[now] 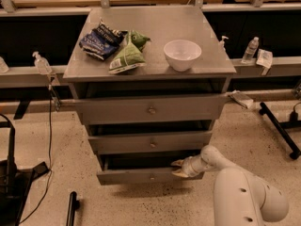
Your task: Open bottom drawer
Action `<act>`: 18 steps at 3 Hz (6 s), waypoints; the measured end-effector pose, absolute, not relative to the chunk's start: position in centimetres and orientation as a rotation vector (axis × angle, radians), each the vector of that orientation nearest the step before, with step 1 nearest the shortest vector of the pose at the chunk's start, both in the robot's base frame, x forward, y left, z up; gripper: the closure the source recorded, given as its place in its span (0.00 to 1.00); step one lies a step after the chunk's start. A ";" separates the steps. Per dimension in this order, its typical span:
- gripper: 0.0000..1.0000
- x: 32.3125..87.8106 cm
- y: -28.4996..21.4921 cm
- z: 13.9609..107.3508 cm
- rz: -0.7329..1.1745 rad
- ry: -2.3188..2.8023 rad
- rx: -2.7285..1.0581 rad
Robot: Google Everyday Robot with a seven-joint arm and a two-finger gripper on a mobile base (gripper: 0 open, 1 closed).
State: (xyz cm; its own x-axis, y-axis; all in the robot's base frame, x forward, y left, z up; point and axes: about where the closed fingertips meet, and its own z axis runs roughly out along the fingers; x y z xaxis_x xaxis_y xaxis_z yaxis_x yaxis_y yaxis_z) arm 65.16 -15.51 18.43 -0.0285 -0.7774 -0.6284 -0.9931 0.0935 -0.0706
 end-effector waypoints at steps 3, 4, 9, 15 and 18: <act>0.05 65.1 -15.5 18.4 0.542 1.859 -1.734; 0.00 64.7 -15.5 17.9 0.547 1.878 -1.755; 0.46 62.2 -15.5 17.3 0.663 1.887 -1.796; 0.00 62.0 -15.3 17.2 0.669 1.886 -1.797; 0.40 59.5 -15.4 18.4 0.771 1.861 -1.814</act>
Offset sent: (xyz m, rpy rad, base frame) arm -0.0046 -0.0038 -0.0050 -0.0230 0.0390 -0.0059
